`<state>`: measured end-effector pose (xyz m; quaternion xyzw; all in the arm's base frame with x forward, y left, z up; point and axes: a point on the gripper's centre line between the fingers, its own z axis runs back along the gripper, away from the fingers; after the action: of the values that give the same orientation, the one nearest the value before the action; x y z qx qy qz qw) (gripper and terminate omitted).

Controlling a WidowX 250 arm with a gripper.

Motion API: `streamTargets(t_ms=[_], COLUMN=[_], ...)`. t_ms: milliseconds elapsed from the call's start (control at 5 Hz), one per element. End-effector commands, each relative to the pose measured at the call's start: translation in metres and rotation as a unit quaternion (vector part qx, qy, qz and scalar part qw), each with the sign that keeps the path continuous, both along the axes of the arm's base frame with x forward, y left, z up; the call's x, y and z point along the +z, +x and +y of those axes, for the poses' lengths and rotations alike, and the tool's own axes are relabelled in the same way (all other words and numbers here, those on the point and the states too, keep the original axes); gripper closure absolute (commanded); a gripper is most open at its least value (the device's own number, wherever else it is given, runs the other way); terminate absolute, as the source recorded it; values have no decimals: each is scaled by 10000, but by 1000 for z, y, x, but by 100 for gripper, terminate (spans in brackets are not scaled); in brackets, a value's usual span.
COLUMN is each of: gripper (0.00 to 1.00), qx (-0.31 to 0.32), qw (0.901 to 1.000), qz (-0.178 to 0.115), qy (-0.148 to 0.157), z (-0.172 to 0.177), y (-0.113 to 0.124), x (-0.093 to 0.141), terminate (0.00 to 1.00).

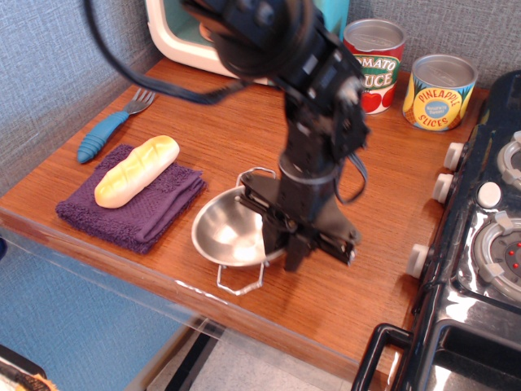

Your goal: Pick up the silver pot and place it in between the purple towel and the microwave.

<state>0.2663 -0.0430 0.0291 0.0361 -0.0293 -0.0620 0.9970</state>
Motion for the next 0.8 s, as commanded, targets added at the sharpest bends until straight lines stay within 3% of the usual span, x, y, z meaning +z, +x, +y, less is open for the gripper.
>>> streamTargets(t_ms=[0,200,400,600], gripper=[100,100,100,100], qx=[-324,-214,97,504], qw=[9973,9963,9965,9964], qz=[-469,-664,-764,-670], qy=[-458,-504,-327,-134], z=[22,53,96,130], y=[9,35,75,113], x=[61,86,89,73], terminate=[0,0,0,0])
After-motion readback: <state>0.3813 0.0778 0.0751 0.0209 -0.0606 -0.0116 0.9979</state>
